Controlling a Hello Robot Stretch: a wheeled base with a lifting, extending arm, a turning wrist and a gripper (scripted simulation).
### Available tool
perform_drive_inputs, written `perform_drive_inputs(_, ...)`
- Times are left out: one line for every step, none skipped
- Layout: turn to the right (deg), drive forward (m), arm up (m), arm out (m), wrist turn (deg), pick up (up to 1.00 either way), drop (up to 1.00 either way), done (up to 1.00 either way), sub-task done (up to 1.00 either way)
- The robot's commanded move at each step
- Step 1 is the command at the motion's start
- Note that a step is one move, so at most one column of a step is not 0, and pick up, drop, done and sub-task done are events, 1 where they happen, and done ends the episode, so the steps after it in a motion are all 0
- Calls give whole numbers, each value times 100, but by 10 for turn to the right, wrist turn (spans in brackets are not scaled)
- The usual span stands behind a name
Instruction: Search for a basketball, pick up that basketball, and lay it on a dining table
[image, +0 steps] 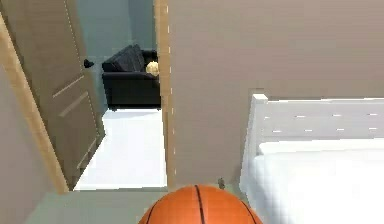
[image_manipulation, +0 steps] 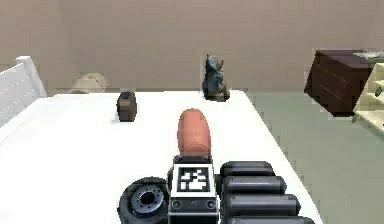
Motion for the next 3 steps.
perform_drive_inputs(120, 0, 0, 0, 0, 0, 0, 0, 0)
perform_drive_inputs(0, 20, 0, 0, 0, 0, 0, 0, 0)
perform_drive_inputs(-420, 0, 0, 0, 0, 0, 0, 0, 0)
